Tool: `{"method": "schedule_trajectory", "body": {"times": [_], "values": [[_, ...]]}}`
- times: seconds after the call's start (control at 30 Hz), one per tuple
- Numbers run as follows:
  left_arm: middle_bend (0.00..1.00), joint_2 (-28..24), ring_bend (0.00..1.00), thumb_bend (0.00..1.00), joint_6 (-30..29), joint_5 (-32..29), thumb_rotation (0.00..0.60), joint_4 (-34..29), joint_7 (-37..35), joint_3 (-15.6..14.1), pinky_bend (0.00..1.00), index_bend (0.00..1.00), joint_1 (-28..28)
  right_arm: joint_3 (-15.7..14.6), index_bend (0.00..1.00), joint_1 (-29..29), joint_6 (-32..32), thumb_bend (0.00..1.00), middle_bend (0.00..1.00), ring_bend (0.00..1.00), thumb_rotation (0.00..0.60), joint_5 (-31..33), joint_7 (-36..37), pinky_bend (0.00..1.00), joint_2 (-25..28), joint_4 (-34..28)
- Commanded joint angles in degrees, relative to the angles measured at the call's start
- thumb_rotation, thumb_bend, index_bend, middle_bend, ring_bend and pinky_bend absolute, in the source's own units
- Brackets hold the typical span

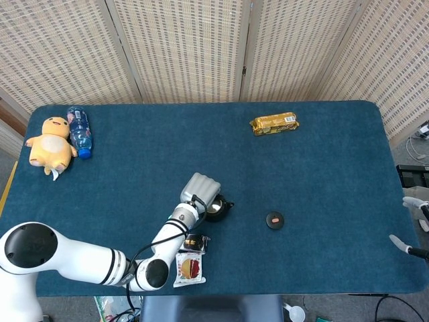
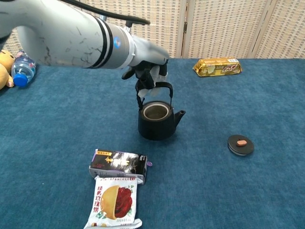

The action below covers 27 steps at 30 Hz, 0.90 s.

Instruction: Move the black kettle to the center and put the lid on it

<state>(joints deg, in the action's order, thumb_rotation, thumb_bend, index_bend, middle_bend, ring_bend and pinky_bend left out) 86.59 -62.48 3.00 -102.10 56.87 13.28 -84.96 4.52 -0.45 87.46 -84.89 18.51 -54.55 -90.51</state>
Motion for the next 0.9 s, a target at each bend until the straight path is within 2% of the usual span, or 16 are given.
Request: {"method": "schedule_trajectory", "body": {"times": [0.03, 0.9], "values": [[0.80, 0.4, 0.51, 1.00, 0.0, 0.0, 0.600, 0.3, 0.0, -0.2, 0.69, 0.64, 0.0, 0.0, 0.26, 0.0, 0.0, 0.01, 0.32, 0.24, 0.600, -0.1, 0.0, 0.27, 0.0, 0.0], [0.77, 2.1, 0.49, 1.00, -1.0, -0.1, 0.600, 0.8, 1.3, -1.2, 0.69, 0.59, 0.8, -0.2, 0.26, 0.1, 0.0, 0.01, 0.32, 0.24, 0.600, -0.3, -0.8, 0.27, -0.2, -0.3]]}}
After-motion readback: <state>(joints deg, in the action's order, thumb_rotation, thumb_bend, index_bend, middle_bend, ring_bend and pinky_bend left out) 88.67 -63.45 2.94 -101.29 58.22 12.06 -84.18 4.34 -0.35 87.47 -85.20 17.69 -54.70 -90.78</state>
